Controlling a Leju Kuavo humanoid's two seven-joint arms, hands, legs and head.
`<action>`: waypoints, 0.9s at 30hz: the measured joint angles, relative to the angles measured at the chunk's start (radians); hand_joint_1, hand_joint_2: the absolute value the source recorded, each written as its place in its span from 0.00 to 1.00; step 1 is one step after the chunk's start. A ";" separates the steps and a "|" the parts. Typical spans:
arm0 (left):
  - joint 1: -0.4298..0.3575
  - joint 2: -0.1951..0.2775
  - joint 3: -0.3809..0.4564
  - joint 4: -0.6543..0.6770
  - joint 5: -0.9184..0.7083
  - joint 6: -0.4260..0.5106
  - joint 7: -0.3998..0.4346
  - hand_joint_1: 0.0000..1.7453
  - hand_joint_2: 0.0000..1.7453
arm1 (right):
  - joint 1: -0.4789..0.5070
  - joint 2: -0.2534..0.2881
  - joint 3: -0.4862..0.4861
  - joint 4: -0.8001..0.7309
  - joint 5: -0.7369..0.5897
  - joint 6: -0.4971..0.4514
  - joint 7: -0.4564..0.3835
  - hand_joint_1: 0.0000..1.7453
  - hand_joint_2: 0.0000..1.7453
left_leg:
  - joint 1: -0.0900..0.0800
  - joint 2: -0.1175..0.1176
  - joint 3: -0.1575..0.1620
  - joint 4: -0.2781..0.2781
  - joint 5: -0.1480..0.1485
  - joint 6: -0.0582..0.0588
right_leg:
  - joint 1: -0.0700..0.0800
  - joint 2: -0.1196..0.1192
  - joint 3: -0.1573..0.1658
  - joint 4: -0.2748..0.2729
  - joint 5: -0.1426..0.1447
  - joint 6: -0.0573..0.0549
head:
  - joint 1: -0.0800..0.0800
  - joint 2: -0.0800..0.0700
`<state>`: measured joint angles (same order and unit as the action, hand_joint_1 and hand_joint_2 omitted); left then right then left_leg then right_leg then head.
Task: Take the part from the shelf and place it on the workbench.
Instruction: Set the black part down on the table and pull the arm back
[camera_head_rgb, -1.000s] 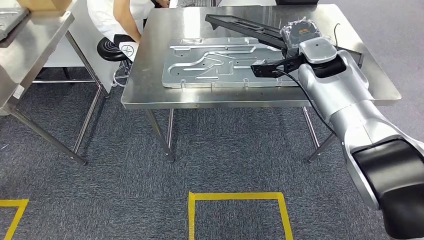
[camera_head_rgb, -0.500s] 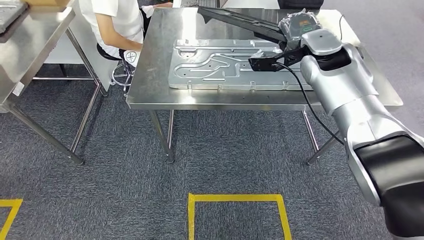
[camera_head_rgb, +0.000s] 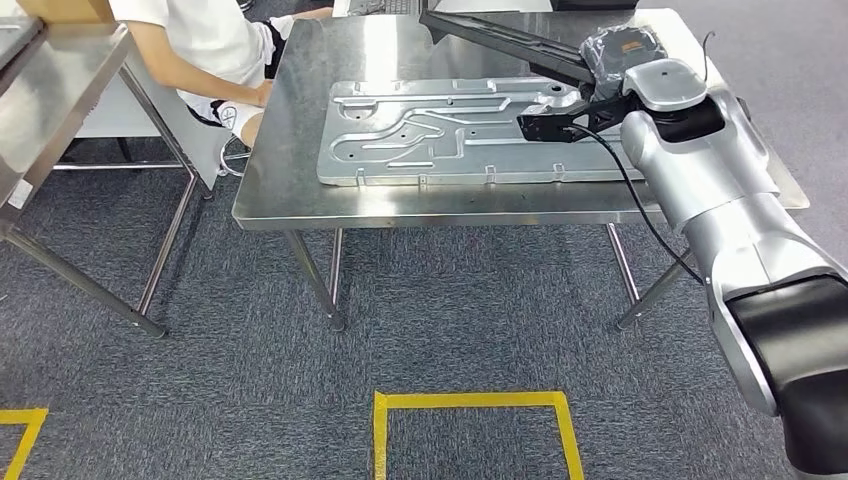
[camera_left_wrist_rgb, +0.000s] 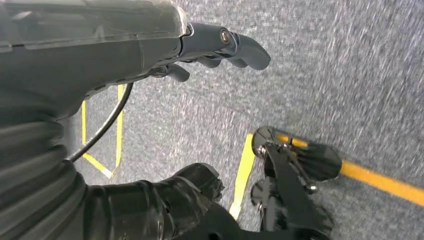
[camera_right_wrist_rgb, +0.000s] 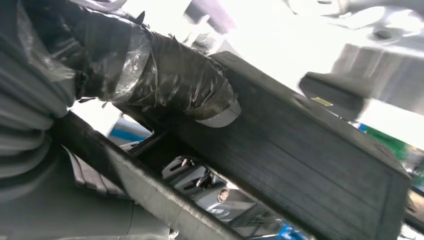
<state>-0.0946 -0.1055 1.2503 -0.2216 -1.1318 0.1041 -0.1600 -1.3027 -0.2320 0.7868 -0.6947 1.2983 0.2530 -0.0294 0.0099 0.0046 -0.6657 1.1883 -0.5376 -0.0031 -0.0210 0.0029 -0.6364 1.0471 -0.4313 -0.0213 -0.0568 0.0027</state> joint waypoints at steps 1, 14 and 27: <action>0.001 0.000 0.000 0.000 0.000 0.000 0.000 0.00 1.00 | 0.001 0.000 0.000 0.000 -0.001 0.000 0.000 1.00 1.00 | 0.001 0.000 -0.034 0.061 -0.016 -0.001 | 0.002 0.000 0.004 0.000 -0.003 -0.004 | 0.000 0.000; 0.001 0.003 0.006 0.000 0.000 0.003 0.004 0.00 1.00 | 0.009 -0.005 0.000 -0.007 -0.014 0.000 -0.001 1.00 1.00 | 0.001 0.002 0.051 -0.184 0.128 0.039 | 0.005 0.006 0.012 0.063 -0.075 0.034 | 0.001 0.000; -0.003 0.001 0.007 0.000 -0.001 0.005 0.004 0.00 1.00 | 0.019 -0.010 0.000 -0.008 -0.018 -0.001 0.000 1.00 1.00 | 0.001 -0.002 0.072 -0.151 0.071 0.007 | -0.005 -0.001 -0.017 0.012 0.003 0.027 | 0.002 0.000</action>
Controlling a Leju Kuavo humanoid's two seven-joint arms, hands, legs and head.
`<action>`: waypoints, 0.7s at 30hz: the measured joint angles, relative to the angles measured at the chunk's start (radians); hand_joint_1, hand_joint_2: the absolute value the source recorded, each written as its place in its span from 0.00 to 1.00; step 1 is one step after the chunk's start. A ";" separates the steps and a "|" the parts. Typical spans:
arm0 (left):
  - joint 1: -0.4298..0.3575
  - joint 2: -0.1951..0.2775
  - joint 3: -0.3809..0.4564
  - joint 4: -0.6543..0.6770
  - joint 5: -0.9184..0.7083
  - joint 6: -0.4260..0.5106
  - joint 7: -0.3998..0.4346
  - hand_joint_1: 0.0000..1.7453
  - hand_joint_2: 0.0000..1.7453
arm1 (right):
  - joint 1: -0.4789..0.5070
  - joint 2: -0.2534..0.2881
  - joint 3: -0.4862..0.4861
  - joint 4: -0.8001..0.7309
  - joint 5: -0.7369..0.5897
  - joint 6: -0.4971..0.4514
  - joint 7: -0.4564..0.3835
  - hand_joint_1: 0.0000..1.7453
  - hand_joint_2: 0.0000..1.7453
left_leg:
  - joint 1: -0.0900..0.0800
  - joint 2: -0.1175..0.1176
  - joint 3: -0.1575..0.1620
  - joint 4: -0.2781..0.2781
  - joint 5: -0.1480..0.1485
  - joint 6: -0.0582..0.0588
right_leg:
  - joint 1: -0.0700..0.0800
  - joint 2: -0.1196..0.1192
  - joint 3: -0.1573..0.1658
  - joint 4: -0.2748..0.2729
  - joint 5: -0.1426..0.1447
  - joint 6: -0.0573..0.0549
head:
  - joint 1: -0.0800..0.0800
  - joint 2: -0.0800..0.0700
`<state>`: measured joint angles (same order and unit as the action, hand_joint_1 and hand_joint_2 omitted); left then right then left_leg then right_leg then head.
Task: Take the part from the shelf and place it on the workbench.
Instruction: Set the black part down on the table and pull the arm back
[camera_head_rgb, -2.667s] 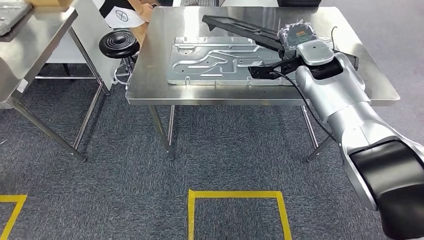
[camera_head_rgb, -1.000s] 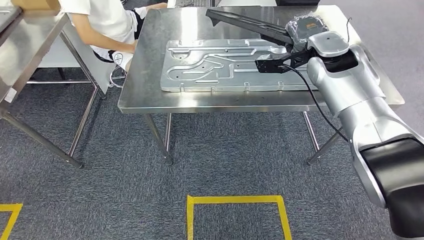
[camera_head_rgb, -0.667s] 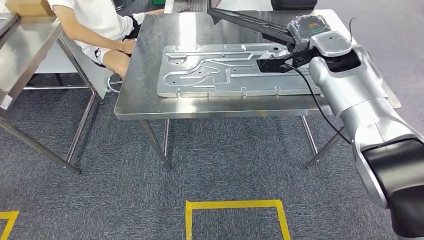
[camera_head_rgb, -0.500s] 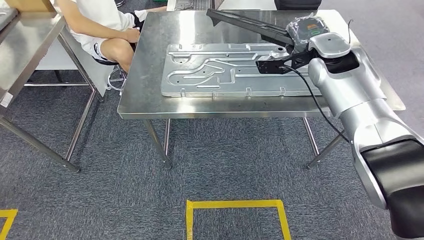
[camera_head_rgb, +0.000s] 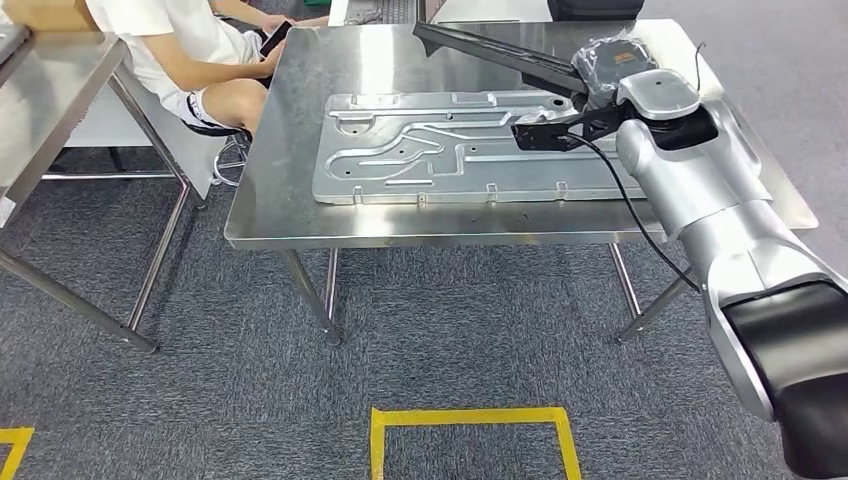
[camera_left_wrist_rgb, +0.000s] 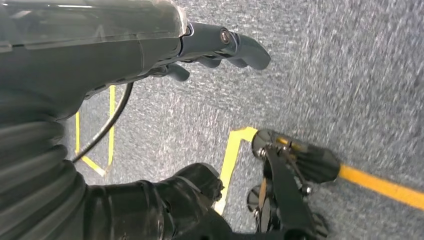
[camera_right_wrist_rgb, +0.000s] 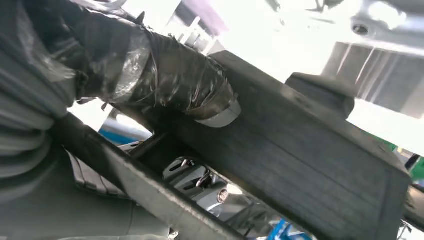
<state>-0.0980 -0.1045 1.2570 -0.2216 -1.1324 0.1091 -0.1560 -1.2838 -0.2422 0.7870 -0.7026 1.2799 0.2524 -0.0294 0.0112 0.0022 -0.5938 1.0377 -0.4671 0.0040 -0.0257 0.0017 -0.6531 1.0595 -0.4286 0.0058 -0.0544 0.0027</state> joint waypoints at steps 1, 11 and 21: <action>0.000 0.000 0.000 0.000 0.000 0.001 0.000 0.00 1.00 | 0.000 0.001 0.000 0.000 0.000 0.000 0.001 1.00 1.00 | 0.001 0.000 -0.007 0.016 -0.011 -0.004 | -0.002 0.000 0.005 -0.004 -0.001 -0.007 | 0.000 0.000; 0.005 0.002 0.001 0.000 -0.001 0.002 0.006 0.00 1.00 | 0.004 0.023 0.000 0.002 -0.004 -0.003 0.016 1.00 1.00 | -0.006 -0.001 -0.071 0.049 0.059 0.015 | 0.013 0.006 0.060 -0.010 -0.040 -0.025 | 0.000 0.000; 0.001 0.003 0.001 0.000 -0.002 0.002 0.006 0.00 1.00 | 0.001 0.021 0.000 0.013 -0.004 -0.004 0.017 1.00 1.00 | -0.001 0.002 -0.004 -0.038 0.046 0.046 | 0.005 0.004 -0.076 0.235 -0.136 0.014 | 0.003 0.000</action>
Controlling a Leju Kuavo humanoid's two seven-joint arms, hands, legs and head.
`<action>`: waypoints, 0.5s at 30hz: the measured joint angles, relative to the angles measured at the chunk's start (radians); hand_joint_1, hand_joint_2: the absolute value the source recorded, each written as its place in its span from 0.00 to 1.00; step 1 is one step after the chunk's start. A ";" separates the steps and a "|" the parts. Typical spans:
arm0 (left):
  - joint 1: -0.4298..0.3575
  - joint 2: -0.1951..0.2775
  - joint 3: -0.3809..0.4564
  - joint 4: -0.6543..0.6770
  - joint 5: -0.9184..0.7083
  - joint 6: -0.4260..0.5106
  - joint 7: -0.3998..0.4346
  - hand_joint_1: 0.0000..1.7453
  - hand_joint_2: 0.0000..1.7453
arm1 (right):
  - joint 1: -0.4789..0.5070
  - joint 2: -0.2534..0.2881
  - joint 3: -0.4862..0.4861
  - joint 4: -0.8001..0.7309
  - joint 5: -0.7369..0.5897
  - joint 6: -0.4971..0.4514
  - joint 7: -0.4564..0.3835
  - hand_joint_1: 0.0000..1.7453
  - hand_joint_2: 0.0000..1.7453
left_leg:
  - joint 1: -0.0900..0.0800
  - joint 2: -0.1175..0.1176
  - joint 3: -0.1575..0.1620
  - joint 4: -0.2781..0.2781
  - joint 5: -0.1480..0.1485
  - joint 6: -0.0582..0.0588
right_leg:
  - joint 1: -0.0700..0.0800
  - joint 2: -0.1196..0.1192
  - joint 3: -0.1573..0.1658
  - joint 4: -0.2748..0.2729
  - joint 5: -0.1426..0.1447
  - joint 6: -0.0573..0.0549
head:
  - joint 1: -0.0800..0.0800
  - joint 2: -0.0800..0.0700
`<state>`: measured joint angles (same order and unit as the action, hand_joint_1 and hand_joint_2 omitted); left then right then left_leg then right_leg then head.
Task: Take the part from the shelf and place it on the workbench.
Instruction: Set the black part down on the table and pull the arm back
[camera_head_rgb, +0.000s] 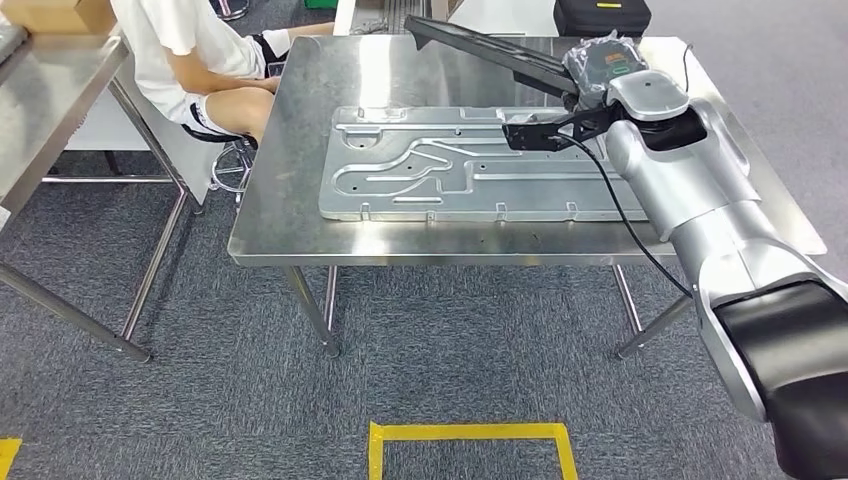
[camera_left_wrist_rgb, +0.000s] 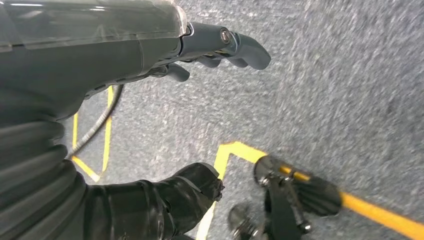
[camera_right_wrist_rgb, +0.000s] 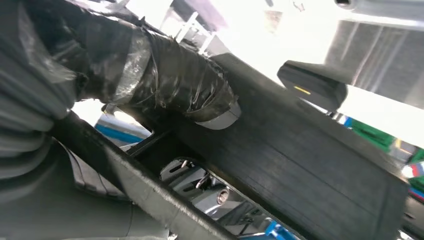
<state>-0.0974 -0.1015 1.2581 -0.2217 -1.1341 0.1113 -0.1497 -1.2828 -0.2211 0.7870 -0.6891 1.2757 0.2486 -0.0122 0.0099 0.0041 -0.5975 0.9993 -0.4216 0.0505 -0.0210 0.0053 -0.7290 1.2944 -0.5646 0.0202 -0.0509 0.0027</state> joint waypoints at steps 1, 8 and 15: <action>0.000 0.000 0.000 0.000 0.000 0.000 0.001 0.00 1.00 | 0.001 -0.001 0.000 0.002 0.000 0.000 0.000 1.00 1.00 | 0.001 -0.001 0.004 0.002 -0.005 -0.001 | -0.004 0.000 -0.017 0.013 0.013 0.004 | 0.000 0.000; 0.001 -0.003 0.000 0.000 -0.002 -0.001 0.002 0.00 1.00 | -0.007 -0.004 0.000 0.008 -0.002 0.000 -0.003 1.00 1.00 | -0.003 -0.005 0.014 0.032 -0.047 -0.034 | -0.004 -0.006 0.074 -0.236 0.140 -0.003 | 0.002 0.000; 0.003 -0.003 0.000 0.000 -0.006 -0.001 0.002 0.00 1.00 | -0.006 -0.002 0.000 0.008 -0.002 -0.001 -0.003 1.00 1.00 | 0.002 -0.005 -0.121 0.288 -0.146 -0.059 | -0.009 -0.004 0.108 -0.251 0.122 -0.038 | 0.001 0.000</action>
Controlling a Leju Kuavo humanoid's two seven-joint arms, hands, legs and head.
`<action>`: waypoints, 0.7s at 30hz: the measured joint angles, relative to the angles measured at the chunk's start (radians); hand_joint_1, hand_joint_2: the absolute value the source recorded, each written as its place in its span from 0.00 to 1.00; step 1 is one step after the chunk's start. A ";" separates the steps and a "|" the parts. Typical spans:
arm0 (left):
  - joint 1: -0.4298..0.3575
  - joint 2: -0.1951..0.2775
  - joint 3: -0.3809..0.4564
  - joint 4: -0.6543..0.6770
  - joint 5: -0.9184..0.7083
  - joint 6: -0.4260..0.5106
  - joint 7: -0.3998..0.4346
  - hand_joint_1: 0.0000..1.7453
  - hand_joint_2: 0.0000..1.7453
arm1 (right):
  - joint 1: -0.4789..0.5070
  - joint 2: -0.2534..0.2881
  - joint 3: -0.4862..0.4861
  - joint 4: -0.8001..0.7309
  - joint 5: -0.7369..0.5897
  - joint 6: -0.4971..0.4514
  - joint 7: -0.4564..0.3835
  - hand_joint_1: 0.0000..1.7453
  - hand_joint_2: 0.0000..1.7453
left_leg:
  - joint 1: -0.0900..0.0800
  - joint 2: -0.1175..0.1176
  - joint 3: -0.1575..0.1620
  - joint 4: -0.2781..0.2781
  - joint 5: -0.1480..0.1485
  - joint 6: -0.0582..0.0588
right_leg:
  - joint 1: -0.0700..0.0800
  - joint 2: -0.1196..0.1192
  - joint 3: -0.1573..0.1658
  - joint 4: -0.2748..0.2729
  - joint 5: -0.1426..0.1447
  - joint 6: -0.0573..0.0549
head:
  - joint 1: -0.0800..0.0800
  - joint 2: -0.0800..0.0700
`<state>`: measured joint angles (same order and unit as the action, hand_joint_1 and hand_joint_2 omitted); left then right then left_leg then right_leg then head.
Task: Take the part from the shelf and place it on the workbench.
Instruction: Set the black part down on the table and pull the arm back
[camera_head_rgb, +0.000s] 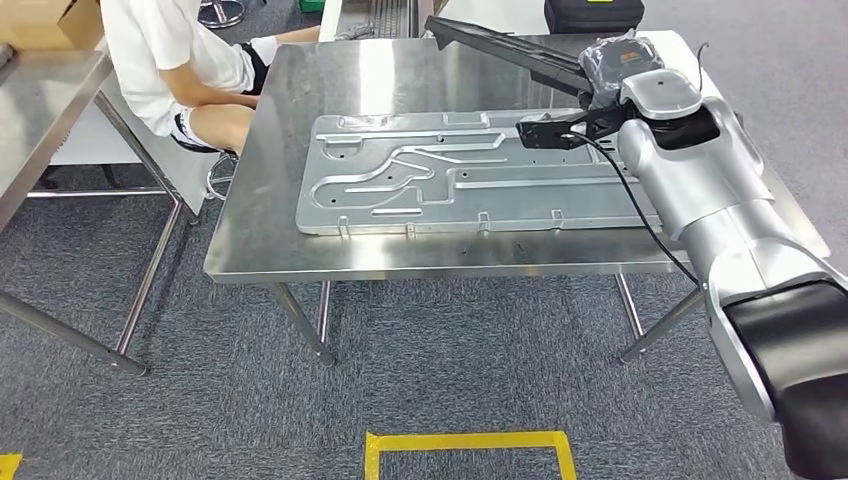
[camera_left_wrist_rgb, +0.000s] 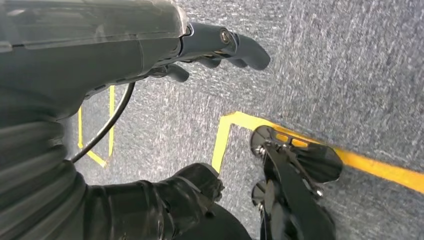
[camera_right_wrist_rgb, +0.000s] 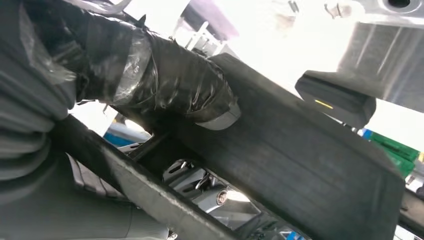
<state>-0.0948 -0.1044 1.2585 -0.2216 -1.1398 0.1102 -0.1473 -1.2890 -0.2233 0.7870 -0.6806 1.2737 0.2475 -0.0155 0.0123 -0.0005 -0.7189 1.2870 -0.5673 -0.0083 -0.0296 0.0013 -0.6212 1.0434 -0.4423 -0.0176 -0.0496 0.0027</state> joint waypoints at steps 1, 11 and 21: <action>0.000 0.000 0.000 0.000 0.000 0.000 0.000 0.00 1.00 | 0.001 0.000 0.000 0.000 0.000 0.000 -0.001 1.00 1.00 | 0.000 0.000 -0.023 0.024 0.008 0.000 | 0.001 0.001 0.006 0.000 -0.005 -0.001 | 0.000 0.000; -0.002 0.003 0.000 0.000 0.000 0.001 0.000 0.00 1.00 | -0.002 0.002 0.000 0.001 -0.001 -0.002 -0.002 1.00 1.00 | -0.008 0.002 0.090 -0.270 0.158 0.037 | 0.005 0.004 0.037 0.011 -0.048 0.038 | 0.000 0.000; 0.000 0.001 0.000 0.000 -0.003 0.003 -0.003 0.00 1.00 | 0.000 -0.005 0.000 0.012 -0.002 -0.008 -0.002 1.00 1.00 | -0.009 -0.004 0.128 -0.258 0.115 0.042 | 0.010 -0.001 -0.042 0.046 0.020 0.039 | 0.000 0.000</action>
<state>-0.0947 -0.1033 1.2589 -0.2216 -1.1426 0.1133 -0.1503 -1.2888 -0.2281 0.7870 -0.6687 1.2715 0.2391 -0.0173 0.0038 -0.0041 -0.5910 1.0286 -0.4523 0.0341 -0.0192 0.0001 -0.6627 1.0895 -0.4218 0.0215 -0.0491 0.0027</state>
